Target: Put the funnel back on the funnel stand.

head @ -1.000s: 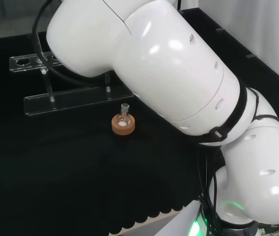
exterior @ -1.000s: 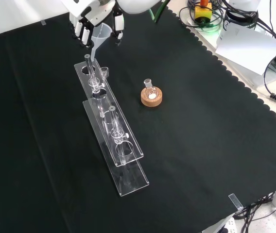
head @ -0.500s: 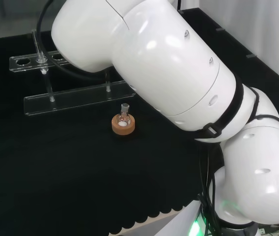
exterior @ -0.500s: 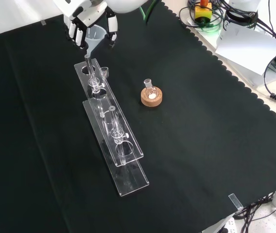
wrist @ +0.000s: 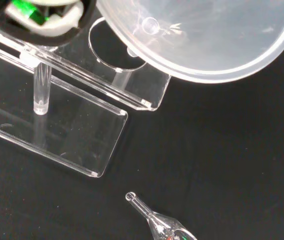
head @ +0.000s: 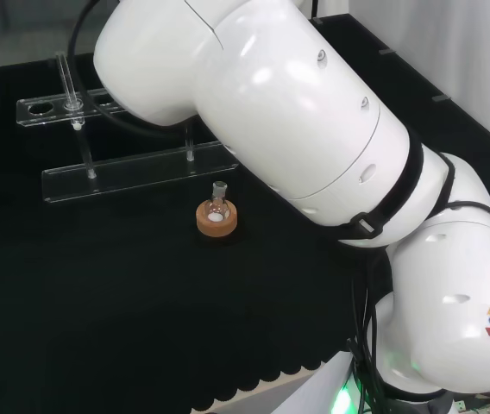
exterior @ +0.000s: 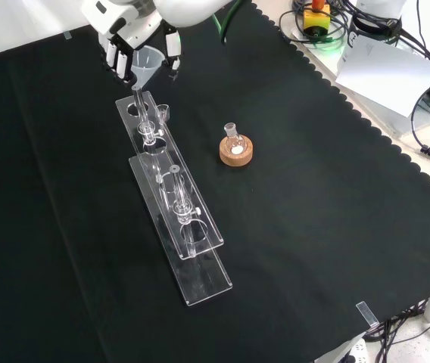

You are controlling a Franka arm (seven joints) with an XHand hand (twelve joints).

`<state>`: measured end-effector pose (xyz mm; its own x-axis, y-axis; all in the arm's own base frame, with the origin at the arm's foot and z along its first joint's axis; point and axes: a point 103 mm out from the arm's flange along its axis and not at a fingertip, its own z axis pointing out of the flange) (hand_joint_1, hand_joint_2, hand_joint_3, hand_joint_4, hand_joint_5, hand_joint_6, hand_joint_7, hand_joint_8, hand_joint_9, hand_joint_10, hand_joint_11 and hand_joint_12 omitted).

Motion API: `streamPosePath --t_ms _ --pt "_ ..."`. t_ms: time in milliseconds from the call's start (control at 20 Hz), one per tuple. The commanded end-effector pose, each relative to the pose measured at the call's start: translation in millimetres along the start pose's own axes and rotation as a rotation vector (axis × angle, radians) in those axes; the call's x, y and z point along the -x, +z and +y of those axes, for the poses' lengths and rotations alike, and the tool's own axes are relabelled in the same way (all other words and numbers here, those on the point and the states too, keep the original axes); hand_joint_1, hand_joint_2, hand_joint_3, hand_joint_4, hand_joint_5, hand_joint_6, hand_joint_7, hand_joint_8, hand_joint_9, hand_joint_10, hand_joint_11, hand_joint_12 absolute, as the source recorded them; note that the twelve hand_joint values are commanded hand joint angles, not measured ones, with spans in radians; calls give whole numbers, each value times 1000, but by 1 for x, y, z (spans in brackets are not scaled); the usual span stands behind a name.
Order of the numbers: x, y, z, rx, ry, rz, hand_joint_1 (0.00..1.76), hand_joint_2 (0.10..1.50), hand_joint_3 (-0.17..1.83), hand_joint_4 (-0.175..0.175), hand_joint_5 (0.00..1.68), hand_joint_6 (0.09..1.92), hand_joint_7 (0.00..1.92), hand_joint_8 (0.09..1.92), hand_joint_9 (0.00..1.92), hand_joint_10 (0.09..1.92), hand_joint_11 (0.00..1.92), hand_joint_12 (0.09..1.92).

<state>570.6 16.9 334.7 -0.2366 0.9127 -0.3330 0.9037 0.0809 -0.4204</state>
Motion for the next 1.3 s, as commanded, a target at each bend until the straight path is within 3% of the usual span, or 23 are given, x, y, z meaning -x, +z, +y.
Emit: streamPosePath --t_ms 50,250,900,1050,1200,1300 --pt "-1 6 9 -1 -23 4 1067 680 811 175 1074 1090 891 550 1333 124 1174 864" --pt "10 12 12 5 -33 20 1068 680 811 175 1074 1090 889 549 1334 121 1175 862" --pt "-9 16 27 -2 -8 7 1063 690 801 175 1065 1099 849 545 1316 101 1153 859" --pt "-9 17 27 -1 3 5 1033 833 545 175 1011 1073 677 592 1209 87 1001 958" --pt "-10 17 26 -9 9 2 883 768 541 12 725 817 432 654 1017 87 724 1129" --pt "-11 18 26 -24 4 3 827 704 591 -41 483 543 279 664 868 87 513 1238"
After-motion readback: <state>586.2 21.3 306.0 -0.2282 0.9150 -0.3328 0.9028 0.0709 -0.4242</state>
